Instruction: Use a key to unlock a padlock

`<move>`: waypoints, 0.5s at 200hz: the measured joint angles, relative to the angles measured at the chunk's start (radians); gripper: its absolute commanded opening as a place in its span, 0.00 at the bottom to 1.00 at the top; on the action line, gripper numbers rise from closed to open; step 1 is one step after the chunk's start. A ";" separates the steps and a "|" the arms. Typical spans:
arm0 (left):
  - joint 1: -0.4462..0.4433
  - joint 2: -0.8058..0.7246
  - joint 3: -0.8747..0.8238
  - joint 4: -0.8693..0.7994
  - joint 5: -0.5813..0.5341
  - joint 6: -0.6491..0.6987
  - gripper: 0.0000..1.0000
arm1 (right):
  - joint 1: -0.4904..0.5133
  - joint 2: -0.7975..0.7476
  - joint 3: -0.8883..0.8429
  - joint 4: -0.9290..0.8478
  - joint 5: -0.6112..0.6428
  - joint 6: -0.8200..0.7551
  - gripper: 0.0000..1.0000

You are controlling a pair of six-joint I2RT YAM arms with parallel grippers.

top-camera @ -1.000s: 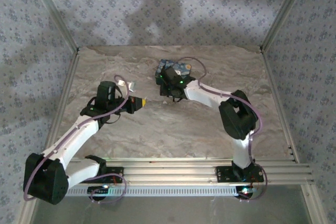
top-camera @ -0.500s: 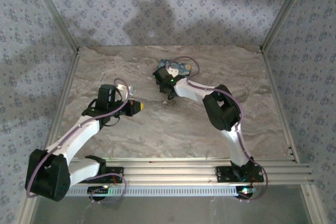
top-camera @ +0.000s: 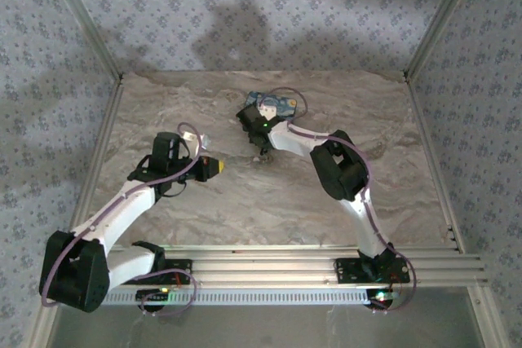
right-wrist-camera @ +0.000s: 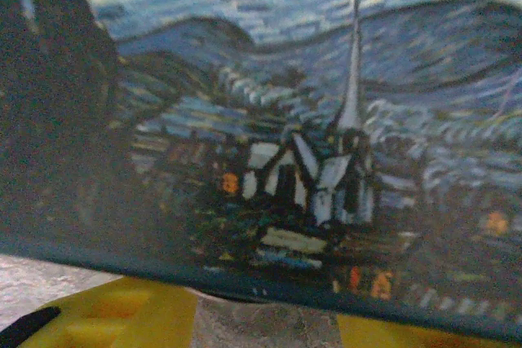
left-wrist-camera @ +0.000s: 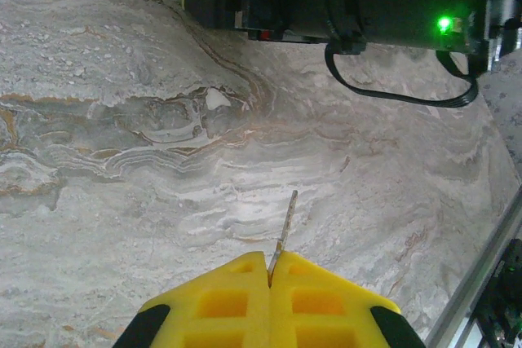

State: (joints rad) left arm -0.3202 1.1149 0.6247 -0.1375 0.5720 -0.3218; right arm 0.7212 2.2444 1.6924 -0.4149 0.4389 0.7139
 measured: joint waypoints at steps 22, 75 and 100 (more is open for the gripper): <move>0.000 -0.018 -0.016 -0.001 0.007 0.000 0.00 | -0.004 0.007 0.000 0.005 -0.001 -0.012 0.40; 0.000 -0.034 -0.026 -0.026 0.015 0.023 0.00 | -0.018 0.016 0.012 0.021 -0.023 -0.058 0.18; 0.000 -0.034 -0.026 -0.027 0.024 0.034 0.00 | -0.020 0.002 0.004 0.022 -0.060 -0.068 0.14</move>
State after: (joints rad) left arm -0.3206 1.0805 0.5991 -0.1650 0.5957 -0.2878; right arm 0.7013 2.2467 1.6962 -0.3931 0.3790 0.6456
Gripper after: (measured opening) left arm 0.059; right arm 0.188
